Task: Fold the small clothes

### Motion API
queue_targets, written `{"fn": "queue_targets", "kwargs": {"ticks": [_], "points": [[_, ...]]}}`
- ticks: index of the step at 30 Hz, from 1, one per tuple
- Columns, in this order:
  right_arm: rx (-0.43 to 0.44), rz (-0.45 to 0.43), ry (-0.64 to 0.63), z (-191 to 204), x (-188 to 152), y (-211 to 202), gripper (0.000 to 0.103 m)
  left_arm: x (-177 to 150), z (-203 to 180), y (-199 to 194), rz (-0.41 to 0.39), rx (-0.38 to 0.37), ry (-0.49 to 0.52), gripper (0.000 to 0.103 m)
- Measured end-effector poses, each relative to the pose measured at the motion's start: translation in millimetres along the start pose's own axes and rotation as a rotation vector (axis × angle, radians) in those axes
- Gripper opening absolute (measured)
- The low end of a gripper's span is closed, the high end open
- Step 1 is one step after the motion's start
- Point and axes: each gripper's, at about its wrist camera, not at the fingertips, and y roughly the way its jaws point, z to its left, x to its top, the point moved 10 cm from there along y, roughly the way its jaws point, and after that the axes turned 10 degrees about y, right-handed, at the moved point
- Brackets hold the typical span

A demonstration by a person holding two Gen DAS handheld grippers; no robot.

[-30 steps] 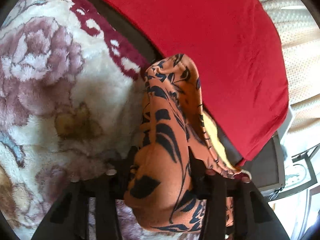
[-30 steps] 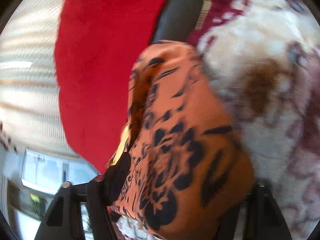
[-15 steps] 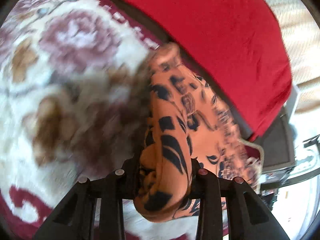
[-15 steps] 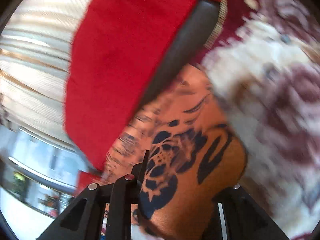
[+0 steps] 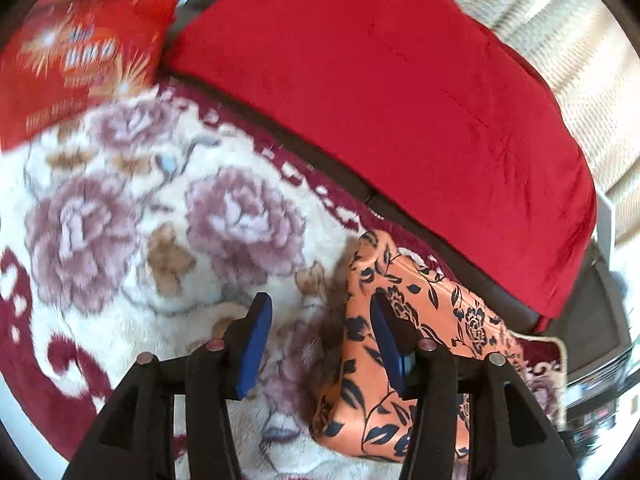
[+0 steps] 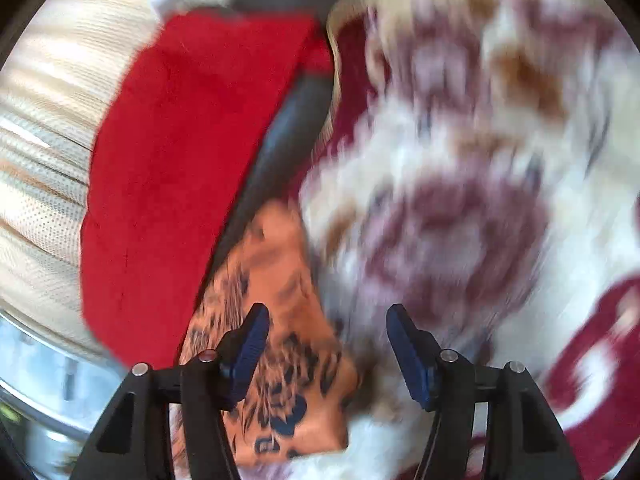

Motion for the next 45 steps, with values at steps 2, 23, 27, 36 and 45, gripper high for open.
{"fn": "queue_targets", "kwargs": {"ticks": [2, 23, 27, 36, 45], "points": [[0.083, -0.056, -0.079, 23, 6, -18, 0.065, -2, -26, 11, 0.013, -0.019, 0.078, 0.052], [-0.058, 0.163, -0.436, 129, -40, 125, 0.037, -20, -97, 114, 0.182, 0.095, 0.383, 0.090], [-0.153, 0.257, -0.360, 98, -38, 181, 0.035, -22, -78, 145, 0.270, 0.143, 0.323, 0.091], [-0.070, 0.217, -0.406, 116, -53, 120, 0.035, -18, -82, 108, 0.182, 0.125, 0.326, 0.091], [-0.049, 0.250, -0.498, 96, -111, 76, 0.066, -49, -89, 82, 0.118, 0.184, 0.452, 0.091]]}}
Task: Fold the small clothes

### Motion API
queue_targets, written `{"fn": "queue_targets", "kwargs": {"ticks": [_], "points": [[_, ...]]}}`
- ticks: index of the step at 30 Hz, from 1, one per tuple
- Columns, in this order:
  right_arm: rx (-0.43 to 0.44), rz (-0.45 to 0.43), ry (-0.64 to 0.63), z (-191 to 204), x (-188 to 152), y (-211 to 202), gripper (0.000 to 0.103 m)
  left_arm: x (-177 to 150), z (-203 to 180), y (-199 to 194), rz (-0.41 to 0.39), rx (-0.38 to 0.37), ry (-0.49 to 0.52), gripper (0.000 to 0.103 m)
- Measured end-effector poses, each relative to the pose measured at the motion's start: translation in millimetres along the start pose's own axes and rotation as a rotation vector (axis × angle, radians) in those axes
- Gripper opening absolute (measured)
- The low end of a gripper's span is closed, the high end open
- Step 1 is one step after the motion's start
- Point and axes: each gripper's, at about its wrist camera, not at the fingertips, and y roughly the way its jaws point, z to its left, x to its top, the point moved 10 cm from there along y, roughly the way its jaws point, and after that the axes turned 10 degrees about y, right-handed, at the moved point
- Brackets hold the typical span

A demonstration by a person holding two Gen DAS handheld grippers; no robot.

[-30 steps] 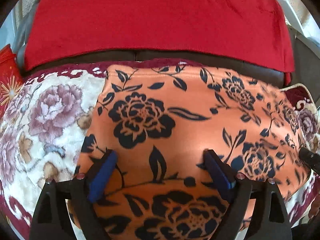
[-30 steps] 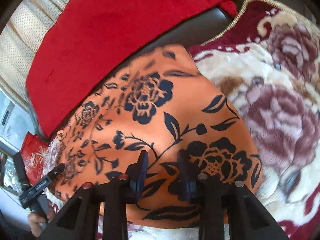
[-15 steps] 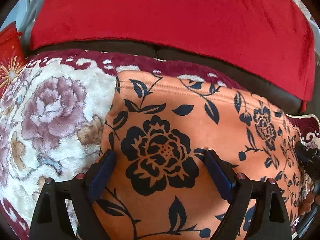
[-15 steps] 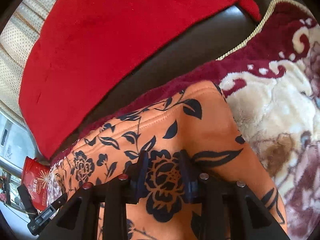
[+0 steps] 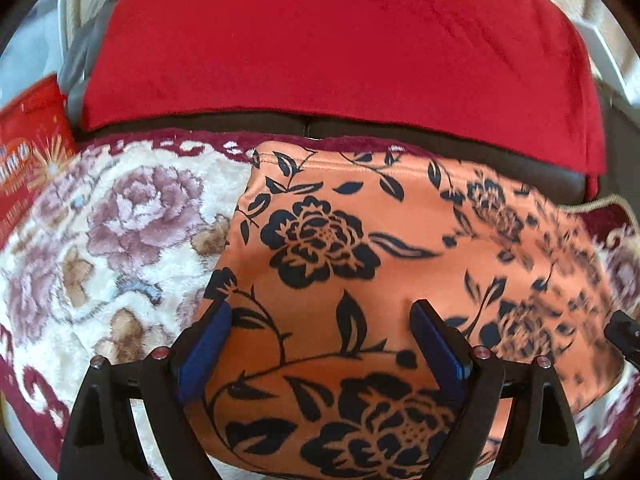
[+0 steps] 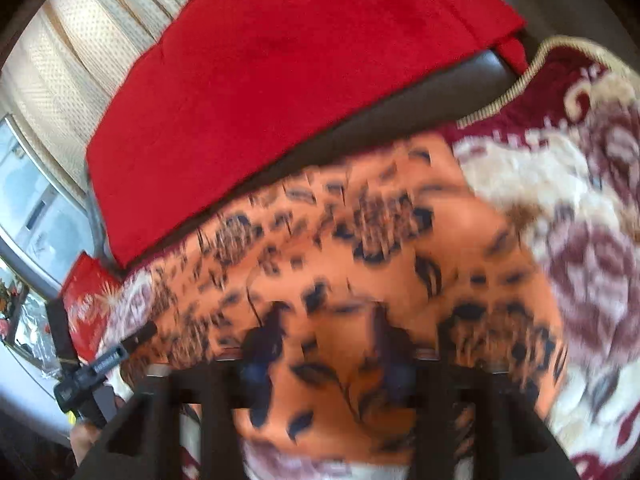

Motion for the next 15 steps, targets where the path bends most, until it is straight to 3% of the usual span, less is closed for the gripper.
{"fn": "queue_targets", "kwargs": {"ticks": [2, 5, 9, 12, 15], "points": [[-0.032, 0.033, 0.003, -6, -12, 13, 0.067, -2, -3, 3, -0.001, 0.034, 0.048, 0.092], [-0.113, 0.011, -0.112, 1, -15, 20, 0.067, -1, -4, 4, -0.013, 0.054, 0.063, 0.094], [-0.022, -0.063, -0.042, 12, 0, 7, 0.064, 0, 0, 9, -0.006, 0.038, 0.032, 0.099], [-0.005, -0.136, -0.097, 29, 7, -3, 0.064, 0, 0, 9, -0.015, 0.046, 0.036, 0.100], [0.043, -0.051, -0.141, 50, -12, 18, 0.064, 1, 0, 9, -0.022, 0.051, 0.047, 0.101]]}}
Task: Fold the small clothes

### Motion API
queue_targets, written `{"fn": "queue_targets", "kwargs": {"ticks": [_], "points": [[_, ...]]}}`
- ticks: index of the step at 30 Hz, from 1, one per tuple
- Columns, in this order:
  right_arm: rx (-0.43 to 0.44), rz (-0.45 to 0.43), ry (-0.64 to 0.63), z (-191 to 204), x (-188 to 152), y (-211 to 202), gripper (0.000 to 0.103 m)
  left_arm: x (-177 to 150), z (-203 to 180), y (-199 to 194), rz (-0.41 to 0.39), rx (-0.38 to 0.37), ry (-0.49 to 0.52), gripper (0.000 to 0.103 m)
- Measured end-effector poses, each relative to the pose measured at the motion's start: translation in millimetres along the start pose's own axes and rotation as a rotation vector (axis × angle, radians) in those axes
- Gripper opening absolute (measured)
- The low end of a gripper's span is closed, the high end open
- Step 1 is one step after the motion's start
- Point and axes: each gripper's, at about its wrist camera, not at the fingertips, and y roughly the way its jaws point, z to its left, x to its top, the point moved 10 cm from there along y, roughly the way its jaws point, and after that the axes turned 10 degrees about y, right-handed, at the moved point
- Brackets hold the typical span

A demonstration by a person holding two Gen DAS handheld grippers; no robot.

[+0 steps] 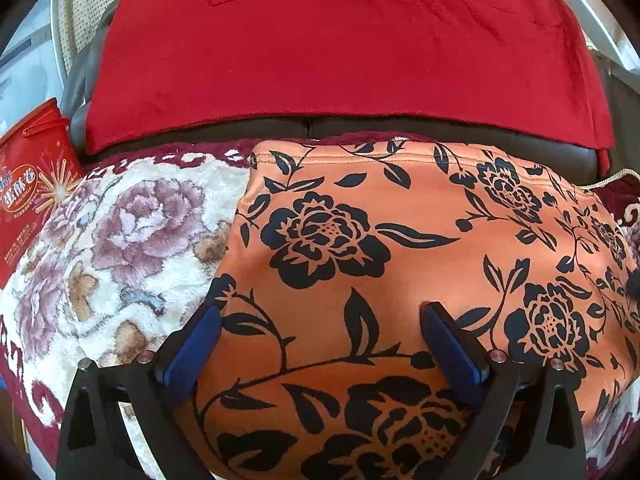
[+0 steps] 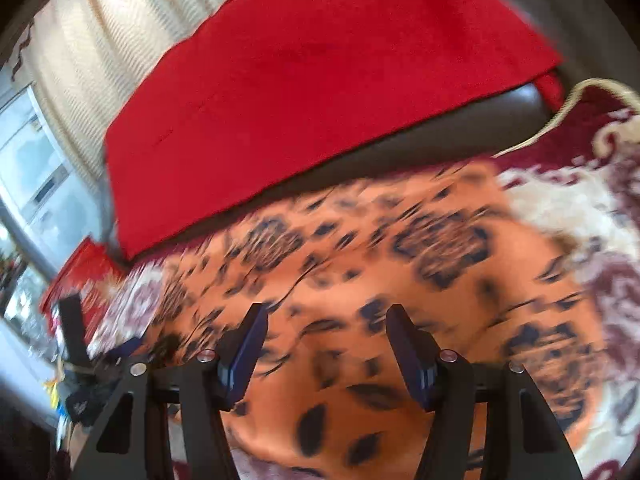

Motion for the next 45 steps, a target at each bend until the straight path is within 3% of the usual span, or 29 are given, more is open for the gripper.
{"fn": "queue_targets", "kwargs": {"ticks": [3, 7, 12, 15, 18, 20, 23, 25, 27, 29, 31, 33, 36, 38, 41, 45], "points": [[-0.047, 0.093, -0.033, 5, -24, 26, 0.064, 0, 1, 1, 0.000, 0.000, -0.002, 0.101], [-0.150, 0.071, -0.180, 11, -33, 33, 0.065, 0, 1, 1, -0.013, 0.013, 0.003, 0.101], [-0.147, 0.048, -0.189, 9, -34, 31, 0.065, -2, 0, -1, -0.022, 0.044, -0.002, 0.102], [-0.175, 0.026, -0.232, 11, -39, 31, 0.065, -4, -2, -5, 0.013, 0.069, 0.009, 0.102], [-0.172, 0.019, -0.235, 12, -39, 35, 0.065, -3, -7, -19, 0.069, 0.021, 0.034, 0.102], [-0.149, 0.024, -0.219, 11, -37, 31, 0.064, 1, -9, -34, 0.034, -0.002, 0.043, 0.102], [-0.134, 0.005, -0.125, -3, -24, 11, 0.061, 1, 5, -47, 0.005, 0.064, 0.019, 0.102], [-0.148, -0.040, -0.071, -16, -13, -5, 0.061, -4, 11, -41, 0.031, 0.060, -0.002, 0.102], [-0.197, -0.104, -0.031, -36, 2, -24, 0.061, -14, 19, -24, 0.095, 0.103, 0.007, 0.102], [-0.249, -0.133, 0.003, -59, 11, -37, 0.061, -23, 20, -9, 0.115, 0.078, 0.005, 0.103], [-0.274, -0.089, 0.055, -82, 8, -33, 0.061, -23, 22, -10, 0.092, 0.049, -0.044, 0.103], [-0.295, 0.015, 0.092, -99, -4, -18, 0.061, -23, 24, -10, 0.117, 0.036, -0.074, 0.103], [-0.279, 0.002, 0.070, -99, -2, -23, 0.061, -7, 23, -28, 0.033, 0.122, -0.043, 0.103], [-0.254, -0.031, 0.080, -96, 2, -33, 0.061, 8, 13, -43, -0.036, 0.140, -0.009, 0.103], [-0.229, -0.086, 0.099, -96, 15, -47, 0.061, 22, -13, -57, -0.115, 0.088, 0.014, 0.103], [-0.225, -0.092, 0.142, -98, 30, -38, 0.062, 26, -60, -45, -0.085, 0.017, 0.085, 0.103]]}}
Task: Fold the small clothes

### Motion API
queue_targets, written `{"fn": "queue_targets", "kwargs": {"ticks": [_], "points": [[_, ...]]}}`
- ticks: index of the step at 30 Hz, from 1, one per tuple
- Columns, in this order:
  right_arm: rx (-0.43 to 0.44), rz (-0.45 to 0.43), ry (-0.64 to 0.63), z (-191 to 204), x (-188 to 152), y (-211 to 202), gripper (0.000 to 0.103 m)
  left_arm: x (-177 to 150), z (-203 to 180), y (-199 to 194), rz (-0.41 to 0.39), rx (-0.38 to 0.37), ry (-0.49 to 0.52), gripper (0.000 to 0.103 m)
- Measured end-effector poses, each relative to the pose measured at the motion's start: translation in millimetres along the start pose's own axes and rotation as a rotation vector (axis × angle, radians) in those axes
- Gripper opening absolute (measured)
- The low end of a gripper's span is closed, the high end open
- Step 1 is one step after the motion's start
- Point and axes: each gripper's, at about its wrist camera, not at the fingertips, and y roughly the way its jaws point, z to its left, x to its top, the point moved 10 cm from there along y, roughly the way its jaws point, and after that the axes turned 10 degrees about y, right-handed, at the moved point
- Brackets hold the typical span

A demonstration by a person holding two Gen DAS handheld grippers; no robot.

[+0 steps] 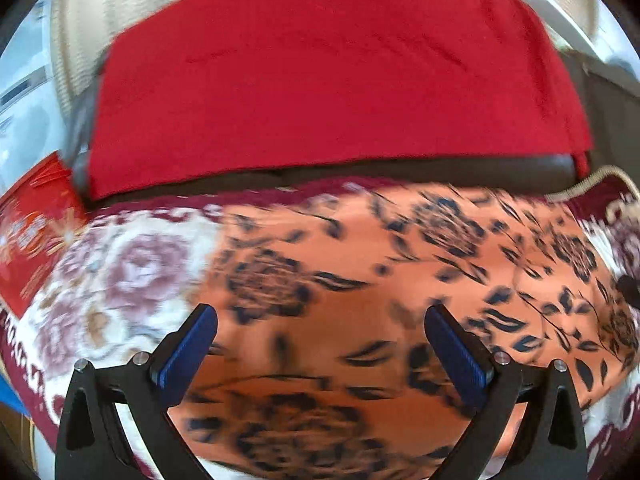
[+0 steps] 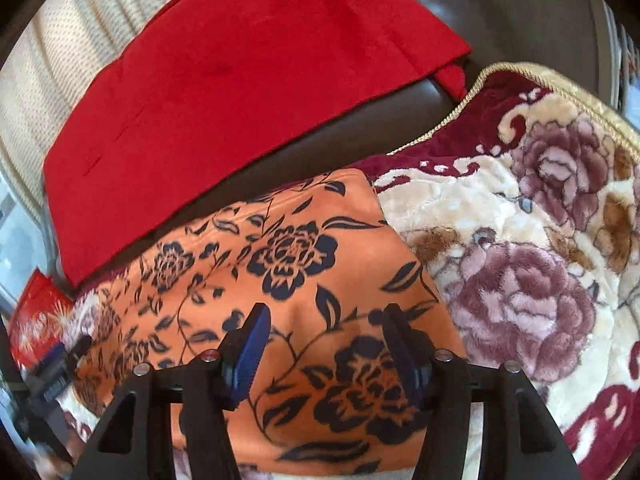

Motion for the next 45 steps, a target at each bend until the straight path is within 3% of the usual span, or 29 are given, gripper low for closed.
{"fn": "queue_targets", "kwargs": {"ticks": [3, 5, 7, 13, 20, 22, 25, 27, 29, 33, 35, 38, 41, 45], "points": [[0.004, 0.095, 0.049, -6, -6, 28, 0.063, -13, -35, 28, 0.131, -0.046, 0.040, 0.103], [-0.011, 0.130, 0.081, -12, -13, 40, 0.063, -21, -40, 42, 0.175, -0.052, 0.028, 0.103], [-0.009, 0.122, 0.080, -11, -14, 38, 0.066, -19, -39, 40, 0.134, -0.052, 0.000, 0.103], [0.024, 0.119, 0.087, -14, -11, 30, 0.066, -16, -35, 45, 0.145, -0.070, 0.023, 0.103], [0.079, 0.011, 0.037, 0, 4, -3, 0.066, 3, 1, 8, 0.005, 0.045, -0.009, 0.103], [0.085, 0.017, 0.023, 6, 0, -5, 0.066, -6, 9, 12, 0.026, 0.059, -0.018, 0.103], [0.087, 0.098, 0.007, 15, -19, 10, 0.066, -30, 13, 35, 0.137, 0.061, 0.009, 0.103], [0.069, 0.143, 0.014, 14, -30, 20, 0.066, -32, 16, 36, 0.126, 0.014, -0.035, 0.103], [0.041, 0.112, -0.022, 19, -29, 18, 0.066, -30, 20, 35, 0.137, -0.008, -0.053, 0.103], [0.083, 0.038, -0.025, 32, -19, 5, 0.067, -12, 34, 16, 0.031, 0.018, -0.072, 0.103], [0.076, 0.003, -0.046, 39, -16, 1, 0.066, -7, 39, 14, 0.020, 0.036, -0.060, 0.103], [0.089, 0.040, -0.024, 41, -20, 11, 0.067, -9, 41, 20, 0.049, 0.046, -0.071, 0.103], [0.059, 0.126, 0.017, 36, -32, 31, 0.067, -26, 36, 40, 0.163, 0.029, -0.057, 0.103], [0.088, 0.088, 0.010, 41, -27, 23, 0.067, -25, 39, 37, 0.134, 0.016, -0.074, 0.103]]}}
